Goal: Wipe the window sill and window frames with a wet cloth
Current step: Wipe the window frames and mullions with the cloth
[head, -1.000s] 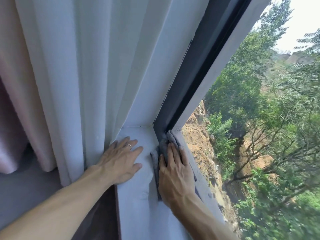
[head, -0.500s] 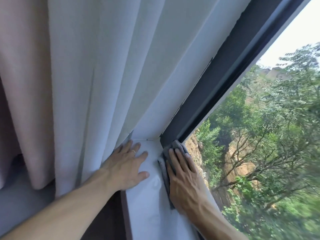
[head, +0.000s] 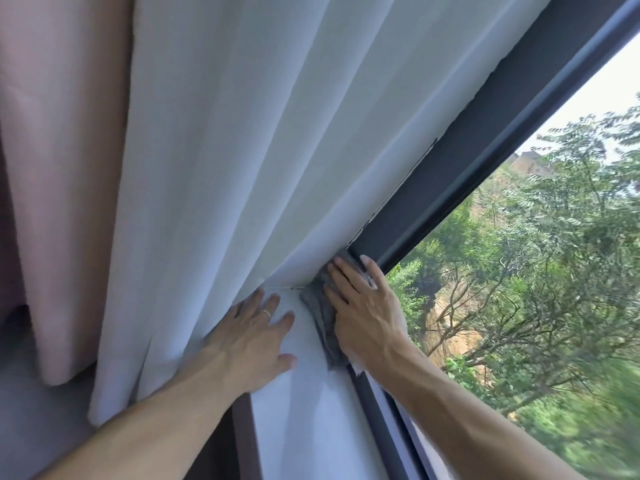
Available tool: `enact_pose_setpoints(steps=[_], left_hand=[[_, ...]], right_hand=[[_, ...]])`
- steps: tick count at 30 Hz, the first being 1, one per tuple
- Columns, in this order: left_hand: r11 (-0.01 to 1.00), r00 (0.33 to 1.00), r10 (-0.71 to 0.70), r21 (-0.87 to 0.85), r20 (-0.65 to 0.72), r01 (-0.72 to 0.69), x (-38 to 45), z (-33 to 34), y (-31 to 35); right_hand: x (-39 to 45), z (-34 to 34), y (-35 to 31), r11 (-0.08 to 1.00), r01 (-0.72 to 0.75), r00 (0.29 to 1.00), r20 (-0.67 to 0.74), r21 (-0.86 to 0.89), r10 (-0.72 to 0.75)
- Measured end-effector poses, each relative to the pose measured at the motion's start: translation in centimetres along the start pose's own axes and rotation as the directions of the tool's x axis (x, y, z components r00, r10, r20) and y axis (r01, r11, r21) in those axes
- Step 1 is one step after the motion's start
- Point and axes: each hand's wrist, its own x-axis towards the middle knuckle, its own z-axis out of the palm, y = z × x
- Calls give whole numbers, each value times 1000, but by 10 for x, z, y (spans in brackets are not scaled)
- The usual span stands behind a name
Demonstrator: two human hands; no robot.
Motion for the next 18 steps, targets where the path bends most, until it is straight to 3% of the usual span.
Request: enact_pose_setpoints(steps=[4,10,14,18], left_hand=[[1000,1000,12,17,-24,-11,1,0,0],[1000,999,11,-3,-38,-11,-1,4,2],[1000,1000,3,-15,-27,-3,0,1,7],[999,998,38,27,-45,-37,-1,0,11]], right_hand=[[-12,-9,22,993,-73,997,-29,-94,70],[-4,-9,25,970,202,974,132,-134,-184],[-13,-27,62,989,18,999,33,-145,-13],[-13,-11,18,997,65,990,126,-40,-59]])
